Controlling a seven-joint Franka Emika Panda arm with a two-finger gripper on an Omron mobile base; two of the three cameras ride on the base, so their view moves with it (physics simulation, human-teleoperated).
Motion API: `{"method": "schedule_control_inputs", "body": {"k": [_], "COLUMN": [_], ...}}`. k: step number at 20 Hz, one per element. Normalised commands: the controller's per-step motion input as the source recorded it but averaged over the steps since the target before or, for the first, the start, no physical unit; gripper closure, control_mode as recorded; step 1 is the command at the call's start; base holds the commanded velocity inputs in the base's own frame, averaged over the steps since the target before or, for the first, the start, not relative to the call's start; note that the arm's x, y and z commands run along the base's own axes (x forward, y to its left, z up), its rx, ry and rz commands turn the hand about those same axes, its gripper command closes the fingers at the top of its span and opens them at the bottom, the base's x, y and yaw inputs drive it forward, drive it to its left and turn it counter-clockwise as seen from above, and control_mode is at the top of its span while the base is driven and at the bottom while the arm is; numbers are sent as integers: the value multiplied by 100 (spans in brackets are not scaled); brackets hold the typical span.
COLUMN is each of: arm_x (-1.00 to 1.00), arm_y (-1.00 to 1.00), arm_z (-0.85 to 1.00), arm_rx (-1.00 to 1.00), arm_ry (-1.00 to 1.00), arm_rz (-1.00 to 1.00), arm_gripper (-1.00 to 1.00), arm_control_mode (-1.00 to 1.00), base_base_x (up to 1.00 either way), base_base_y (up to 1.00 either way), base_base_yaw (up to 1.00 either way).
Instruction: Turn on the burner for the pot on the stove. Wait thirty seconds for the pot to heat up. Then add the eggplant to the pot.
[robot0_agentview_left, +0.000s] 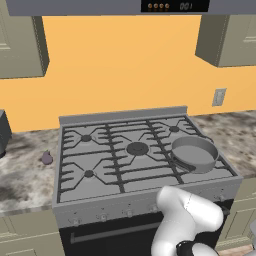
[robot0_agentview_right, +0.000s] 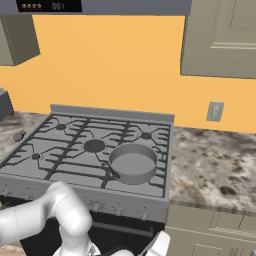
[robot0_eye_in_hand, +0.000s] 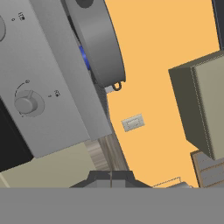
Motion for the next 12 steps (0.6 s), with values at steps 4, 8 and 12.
{"method": "schedule_control_inputs", "body": {"k": [4, 8, 12], "arm_x": [0, 0, 0], "arm_y": [0, 0, 0], "arm_z": [0, 0, 0], "arm_rx": [0, 0, 0], "arm_ry": [0, 0, 0], "arm_rz": [0, 0, 0], "arm_gripper": [100, 100, 100], "arm_control_mode": [-100, -100, -100], "base_base_x": [0, 0, 0], "base_base_y": [0, 0, 0], "base_base_yaw": [0, 0, 0]}}
